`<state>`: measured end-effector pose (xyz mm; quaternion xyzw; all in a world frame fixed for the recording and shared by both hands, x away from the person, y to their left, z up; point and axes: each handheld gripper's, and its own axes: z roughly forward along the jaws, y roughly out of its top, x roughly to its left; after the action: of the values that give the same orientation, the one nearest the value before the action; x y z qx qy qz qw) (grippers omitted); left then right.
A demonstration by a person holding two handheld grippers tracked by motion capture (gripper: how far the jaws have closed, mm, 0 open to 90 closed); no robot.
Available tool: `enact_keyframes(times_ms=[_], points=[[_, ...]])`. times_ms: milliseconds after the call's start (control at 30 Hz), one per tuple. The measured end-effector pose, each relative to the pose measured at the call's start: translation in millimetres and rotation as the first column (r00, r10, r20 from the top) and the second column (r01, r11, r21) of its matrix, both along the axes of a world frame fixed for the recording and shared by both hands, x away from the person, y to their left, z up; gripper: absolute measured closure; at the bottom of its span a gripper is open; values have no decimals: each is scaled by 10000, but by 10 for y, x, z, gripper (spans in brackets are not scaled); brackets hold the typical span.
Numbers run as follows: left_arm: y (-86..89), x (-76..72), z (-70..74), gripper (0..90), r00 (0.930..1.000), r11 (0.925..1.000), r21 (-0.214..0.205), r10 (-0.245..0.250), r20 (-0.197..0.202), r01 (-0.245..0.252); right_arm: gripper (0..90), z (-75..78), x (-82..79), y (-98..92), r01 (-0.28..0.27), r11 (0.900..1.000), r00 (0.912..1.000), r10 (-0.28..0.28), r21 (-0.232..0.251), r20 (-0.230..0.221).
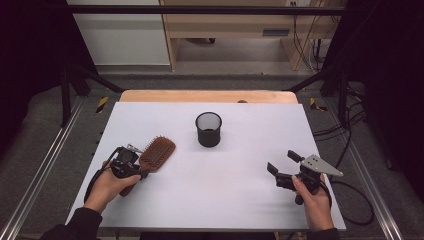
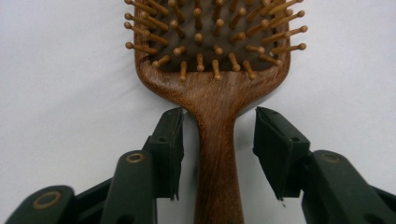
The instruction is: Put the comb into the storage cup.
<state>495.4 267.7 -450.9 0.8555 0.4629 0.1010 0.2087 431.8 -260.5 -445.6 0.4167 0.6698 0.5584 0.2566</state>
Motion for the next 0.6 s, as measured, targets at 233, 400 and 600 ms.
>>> enact_keyframes(times_ms=[233, 400, 600], points=[[-1, 13, -11, 602, 9999, 9996, 227, -172, -21, 172, 75, -3, 2, 4, -29, 10000, 10000, 29, -21, -60], [9, 21, -13, 677, 9999, 9995, 276, -168, -11, 168, 75, -4, 2, 6, -29, 10000, 10000, 28, -26, -71], [-3, 43, -8, 726, 9997, 9992, 344, -194, -162, 199, 75, -4, 4, 9, -58, 10000, 10000, 57, -49, -49]])
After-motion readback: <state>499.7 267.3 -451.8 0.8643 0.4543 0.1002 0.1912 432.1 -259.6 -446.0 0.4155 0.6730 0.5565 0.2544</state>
